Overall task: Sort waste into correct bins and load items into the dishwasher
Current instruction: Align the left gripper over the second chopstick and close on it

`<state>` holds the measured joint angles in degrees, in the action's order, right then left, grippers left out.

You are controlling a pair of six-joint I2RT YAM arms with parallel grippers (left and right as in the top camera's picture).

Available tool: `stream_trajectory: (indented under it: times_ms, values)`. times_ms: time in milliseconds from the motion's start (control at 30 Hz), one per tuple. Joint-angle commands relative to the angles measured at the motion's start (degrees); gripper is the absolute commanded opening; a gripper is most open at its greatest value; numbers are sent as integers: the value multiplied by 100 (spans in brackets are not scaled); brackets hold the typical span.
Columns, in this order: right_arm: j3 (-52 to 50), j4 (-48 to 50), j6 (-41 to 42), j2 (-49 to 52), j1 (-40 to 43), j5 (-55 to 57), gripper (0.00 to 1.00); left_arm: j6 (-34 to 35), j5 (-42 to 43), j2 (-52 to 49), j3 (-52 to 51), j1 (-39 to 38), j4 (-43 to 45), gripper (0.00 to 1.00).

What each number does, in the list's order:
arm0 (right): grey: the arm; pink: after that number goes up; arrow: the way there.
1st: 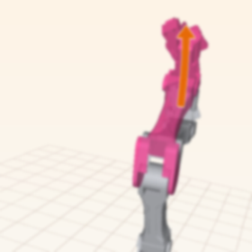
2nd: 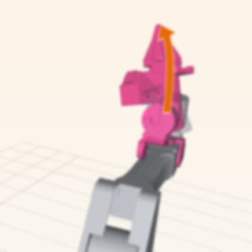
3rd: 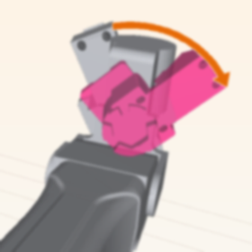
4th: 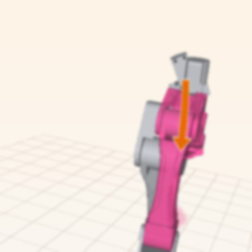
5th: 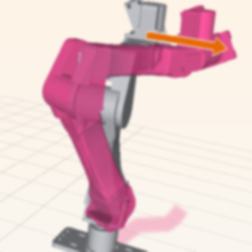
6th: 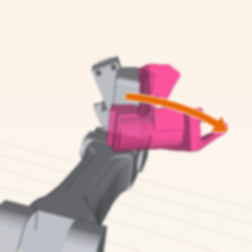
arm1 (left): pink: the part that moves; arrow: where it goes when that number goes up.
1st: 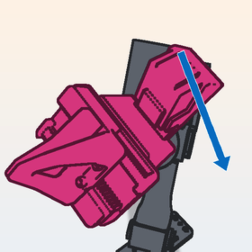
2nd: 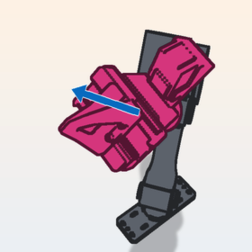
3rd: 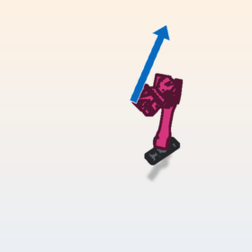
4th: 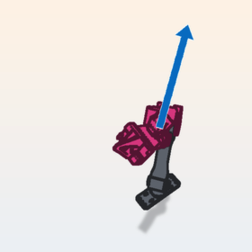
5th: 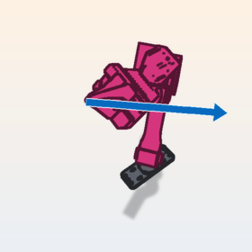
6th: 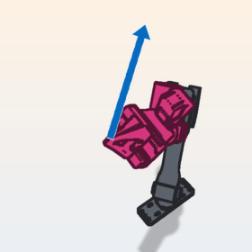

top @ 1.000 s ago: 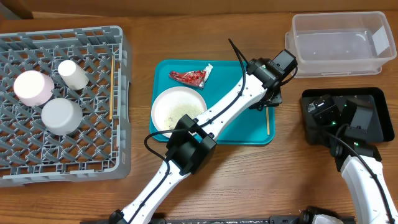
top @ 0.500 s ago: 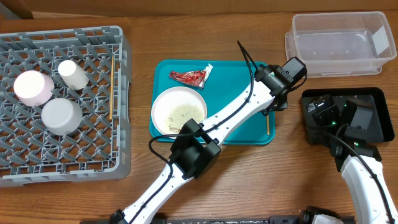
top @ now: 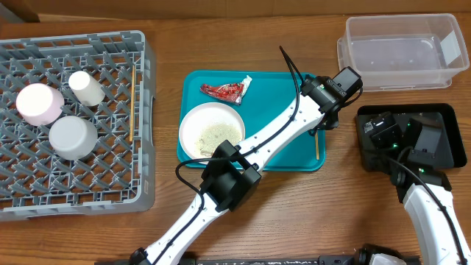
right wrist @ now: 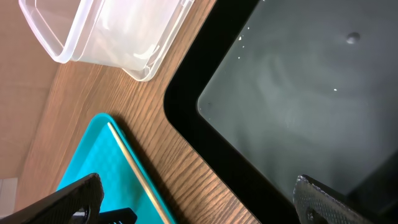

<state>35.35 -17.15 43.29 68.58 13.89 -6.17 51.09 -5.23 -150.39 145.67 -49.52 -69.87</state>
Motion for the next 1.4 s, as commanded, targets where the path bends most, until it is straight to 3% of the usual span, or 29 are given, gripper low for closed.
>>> stream_trajectory:
  times_ms: [0, 1367]
  values:
    - [142, 35, 0, -57, 13, -11, 100, 83, -133, -111, 72, -13, -17, 43]
    - [142, 35, 0, -57, 11, -11, 100, 205, -114, -125, -575, -44, 444, 48]
